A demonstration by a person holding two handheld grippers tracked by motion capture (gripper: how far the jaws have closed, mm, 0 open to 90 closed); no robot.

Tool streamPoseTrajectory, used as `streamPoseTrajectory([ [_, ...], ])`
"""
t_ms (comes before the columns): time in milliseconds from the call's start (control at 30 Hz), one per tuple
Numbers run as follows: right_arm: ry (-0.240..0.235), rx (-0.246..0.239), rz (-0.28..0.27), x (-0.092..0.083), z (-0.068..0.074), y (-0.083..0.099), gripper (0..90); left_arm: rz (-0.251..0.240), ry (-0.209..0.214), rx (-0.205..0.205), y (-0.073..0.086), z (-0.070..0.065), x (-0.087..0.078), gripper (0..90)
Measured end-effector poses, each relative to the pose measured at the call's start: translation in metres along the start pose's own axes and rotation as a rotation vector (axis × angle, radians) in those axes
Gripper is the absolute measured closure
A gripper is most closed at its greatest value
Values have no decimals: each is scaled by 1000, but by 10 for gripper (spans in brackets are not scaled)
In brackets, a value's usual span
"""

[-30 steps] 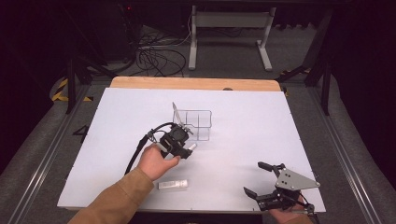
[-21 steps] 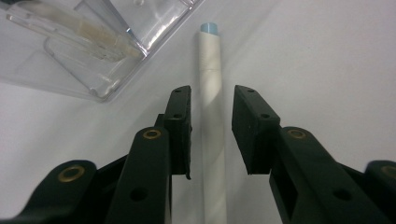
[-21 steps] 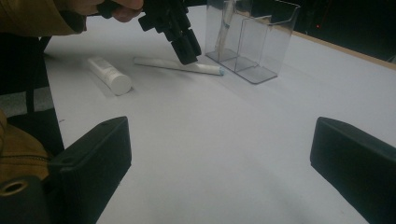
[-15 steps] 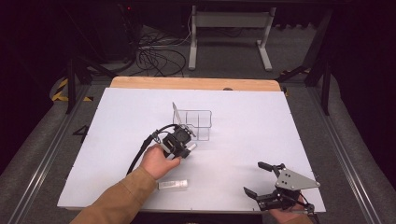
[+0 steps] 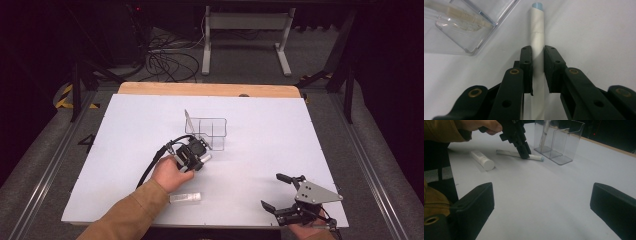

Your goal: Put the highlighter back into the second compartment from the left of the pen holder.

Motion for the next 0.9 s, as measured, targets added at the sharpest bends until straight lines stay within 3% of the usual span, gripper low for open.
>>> streamPoseTrajectory([
  [400, -1, 1, 1, 0, 0, 0, 58, -19, 29, 9, 1, -2, -9, 778],
  [900, -3, -3, 5, 1, 0, 0, 58, -171, 79, 23, 1, -5, -47, 778],
])
Point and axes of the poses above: each handheld gripper's, and its own axes: x roughly forward along the jaws, y roughly out of its underside, z roughly to its left, the point moved 3 cm from there along x, roughly forward along the jaws, and after that the axes turned 14 degrees about -x, right-handed, at the moved point
